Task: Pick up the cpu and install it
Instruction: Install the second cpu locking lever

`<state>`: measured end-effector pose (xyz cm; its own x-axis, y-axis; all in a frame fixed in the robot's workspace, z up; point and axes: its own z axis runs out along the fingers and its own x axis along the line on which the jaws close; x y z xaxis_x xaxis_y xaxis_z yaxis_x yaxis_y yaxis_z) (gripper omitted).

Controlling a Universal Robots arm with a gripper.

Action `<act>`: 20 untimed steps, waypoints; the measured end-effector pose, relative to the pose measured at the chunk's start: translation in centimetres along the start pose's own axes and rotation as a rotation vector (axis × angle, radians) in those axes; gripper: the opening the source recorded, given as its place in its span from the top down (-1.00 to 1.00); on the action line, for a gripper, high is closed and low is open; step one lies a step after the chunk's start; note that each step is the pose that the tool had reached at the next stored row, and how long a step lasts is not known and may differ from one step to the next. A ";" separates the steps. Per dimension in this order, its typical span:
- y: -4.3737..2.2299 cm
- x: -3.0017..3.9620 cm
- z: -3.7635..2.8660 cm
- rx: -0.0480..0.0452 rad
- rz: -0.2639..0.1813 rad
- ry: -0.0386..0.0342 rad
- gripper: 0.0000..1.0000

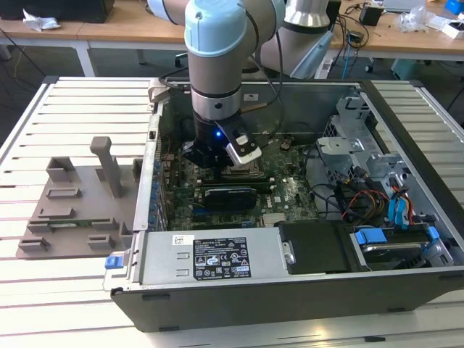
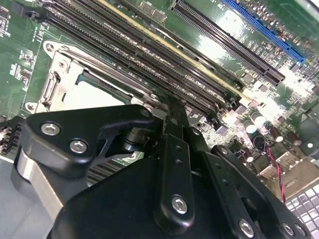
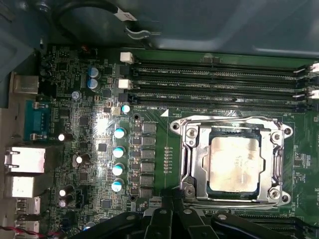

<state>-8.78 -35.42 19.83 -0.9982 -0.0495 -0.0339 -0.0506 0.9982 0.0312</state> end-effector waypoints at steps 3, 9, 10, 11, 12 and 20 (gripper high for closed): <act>-0.03 -0.01 -0.32 0.0001 0.000 -0.0007 0.80; -0.04 -0.57 -0.72 0.0004 0.000 0.0006 0.80; -0.03 -0.86 -0.71 0.0002 0.000 0.0013 0.80; -0.02 -1.30 -0.70 0.0002 0.000 0.0028 0.80; -0.01 -1.65 -0.68 0.0001 0.000 0.0039 0.80; 1.31 -5.23 -0.54 0.0059 0.000 0.0156 0.80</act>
<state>-3.64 -33.87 20.59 -0.9986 -0.0497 -0.0184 -0.0502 0.9984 0.0253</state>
